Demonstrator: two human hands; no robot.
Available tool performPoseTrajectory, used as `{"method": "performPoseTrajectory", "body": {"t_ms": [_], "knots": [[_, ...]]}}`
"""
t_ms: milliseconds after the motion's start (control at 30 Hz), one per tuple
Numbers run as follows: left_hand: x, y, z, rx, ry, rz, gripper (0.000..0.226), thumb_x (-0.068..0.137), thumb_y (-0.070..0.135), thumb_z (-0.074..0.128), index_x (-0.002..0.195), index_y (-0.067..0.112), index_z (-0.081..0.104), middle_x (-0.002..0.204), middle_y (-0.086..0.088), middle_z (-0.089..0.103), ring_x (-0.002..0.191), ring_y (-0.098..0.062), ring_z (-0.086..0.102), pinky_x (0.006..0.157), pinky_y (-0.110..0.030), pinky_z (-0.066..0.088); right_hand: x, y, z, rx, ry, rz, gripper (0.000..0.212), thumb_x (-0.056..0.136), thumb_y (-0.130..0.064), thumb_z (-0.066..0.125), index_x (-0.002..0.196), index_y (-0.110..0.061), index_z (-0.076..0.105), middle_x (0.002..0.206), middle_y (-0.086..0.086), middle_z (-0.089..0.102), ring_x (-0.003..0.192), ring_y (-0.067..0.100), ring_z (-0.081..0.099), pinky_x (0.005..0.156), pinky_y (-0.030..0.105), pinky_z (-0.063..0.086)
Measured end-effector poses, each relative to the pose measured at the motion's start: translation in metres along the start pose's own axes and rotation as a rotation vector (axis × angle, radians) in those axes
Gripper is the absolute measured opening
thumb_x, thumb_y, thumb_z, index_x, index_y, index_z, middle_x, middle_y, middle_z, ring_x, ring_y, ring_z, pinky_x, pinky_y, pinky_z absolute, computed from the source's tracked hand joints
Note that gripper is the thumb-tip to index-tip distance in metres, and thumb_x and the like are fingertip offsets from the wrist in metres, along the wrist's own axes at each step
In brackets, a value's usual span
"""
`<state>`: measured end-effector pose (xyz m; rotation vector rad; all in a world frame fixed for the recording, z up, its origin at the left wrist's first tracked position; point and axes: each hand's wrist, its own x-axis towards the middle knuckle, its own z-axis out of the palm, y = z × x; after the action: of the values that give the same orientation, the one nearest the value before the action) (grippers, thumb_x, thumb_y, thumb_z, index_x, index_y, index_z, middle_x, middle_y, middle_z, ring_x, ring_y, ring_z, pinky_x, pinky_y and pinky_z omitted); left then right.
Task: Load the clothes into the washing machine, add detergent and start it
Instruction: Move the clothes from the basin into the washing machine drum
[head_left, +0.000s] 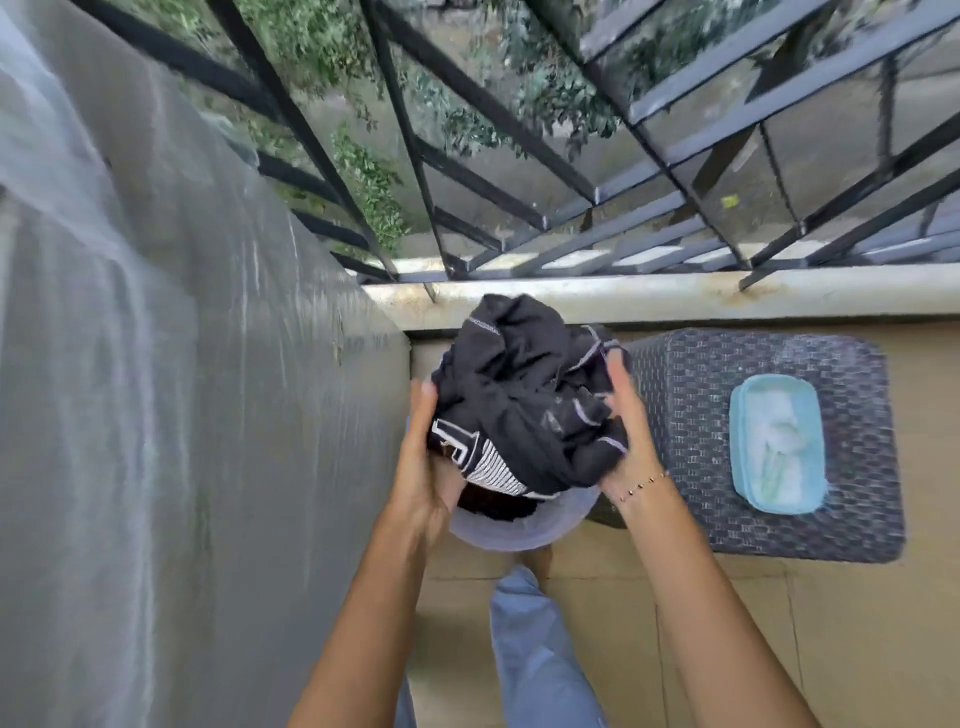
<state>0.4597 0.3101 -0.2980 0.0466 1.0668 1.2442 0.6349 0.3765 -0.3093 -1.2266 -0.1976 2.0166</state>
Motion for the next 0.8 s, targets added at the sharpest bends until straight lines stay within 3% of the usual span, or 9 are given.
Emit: {"method": "performPoseTrajectory", "body": {"t_ms": [100,200,300,400,500,533,600,733,800], "knots": [[-0.013,0.026,0.024,0.068,-0.064,0.044,0.068,0.080,0.050,0.066,0.137,0.016,0.049,0.139,-0.011,0.054,0.126,-0.028,0.053,0.105,-0.048,0.042,-0.033,-0.025,0.017,0.015,-0.163,-0.049,0.061,0.080,-0.062,0.057,0.123,-0.019,0.062,0.129,0.011,0.061,0.122,0.028,0.056,0.098,0.044,0.049],[-0.025,0.050,0.052,0.177,0.016,0.052,0.063,0.075,0.054,0.069,0.127,0.019,0.061,0.125,-0.007,0.065,0.115,-0.025,0.062,0.096,-0.041,0.049,-0.060,-0.035,0.040,-0.022,-0.218,-0.081,0.069,0.068,-0.041,0.076,0.129,-0.016,0.054,0.115,0.004,0.070,0.106,0.020,0.066,0.088,0.037,0.056],[-0.035,0.077,0.074,0.185,0.143,0.095,0.050,0.079,0.049,0.068,0.121,0.022,0.061,0.108,-0.004,0.073,0.100,-0.024,0.070,0.087,-0.041,0.056,-0.086,-0.045,0.067,-0.118,-0.183,-0.230,0.054,0.073,-0.015,0.066,0.125,-0.024,0.052,0.105,-0.002,0.074,0.093,0.016,0.071,0.072,0.028,0.058],[-0.058,0.106,0.089,0.175,0.126,0.112,0.054,0.082,0.054,0.064,0.125,0.022,0.057,0.110,-0.005,0.073,0.098,-0.025,0.070,0.085,-0.043,0.057,-0.113,-0.054,0.100,-0.047,-0.128,-0.311,0.038,0.074,-0.016,0.064,0.110,-0.028,0.063,0.101,0.004,0.074,0.090,0.021,0.070,0.076,0.034,0.059],[-0.091,0.132,0.097,0.176,0.070,0.160,0.054,0.085,0.052,0.062,0.127,0.018,0.056,0.109,-0.005,0.073,0.096,-0.022,0.071,0.071,-0.033,0.059,-0.135,-0.057,0.132,-0.058,-0.025,-0.284,0.013,0.092,-0.017,0.047,0.096,-0.017,0.060,0.071,-0.004,0.072,0.076,0.021,0.065,0.064,0.022,0.056],[-0.104,0.141,0.096,0.177,0.069,0.170,0.054,0.085,0.050,0.062,0.127,0.017,0.056,0.107,-0.004,0.074,0.094,-0.021,0.072,0.067,-0.029,0.059,-0.143,-0.056,0.145,-0.056,-0.011,-0.265,0.025,0.098,-0.020,0.037,0.088,-0.016,0.060,0.065,-0.005,0.071,0.072,0.021,0.063,0.059,0.019,0.053],[-0.130,0.163,0.092,0.208,0.091,0.201,0.054,0.085,0.052,0.062,0.128,0.019,0.056,0.106,-0.002,0.074,0.092,-0.018,0.072,0.063,-0.027,0.057,-0.161,-0.050,0.171,-0.064,-0.012,-0.229,0.042,0.101,-0.028,0.029,0.079,-0.017,0.063,0.074,0.006,0.068,0.070,0.022,0.064,0.060,0.020,0.050],[-0.176,0.208,0.073,0.235,0.109,0.307,0.048,0.086,0.052,0.059,0.123,0.022,0.059,0.106,0.000,0.074,0.089,-0.014,0.072,0.063,-0.025,0.057,-0.194,-0.024,0.218,-0.140,-0.020,-0.257,0.025,0.099,-0.033,0.037,0.091,-0.022,0.058,0.086,0.000,0.062,0.078,0.015,0.059,0.069,0.027,0.050],[-0.198,0.235,0.057,0.202,0.117,0.360,0.043,0.087,0.049,0.059,0.117,0.018,0.062,0.109,-0.005,0.073,0.092,-0.018,0.072,0.069,-0.029,0.057,-0.204,-0.012,0.252,-0.142,-0.067,-0.262,0.022,0.101,-0.027,0.032,0.093,-0.021,0.051,0.080,0.007,0.051,0.071,0.018,0.051,0.061,0.022,0.051]]}}
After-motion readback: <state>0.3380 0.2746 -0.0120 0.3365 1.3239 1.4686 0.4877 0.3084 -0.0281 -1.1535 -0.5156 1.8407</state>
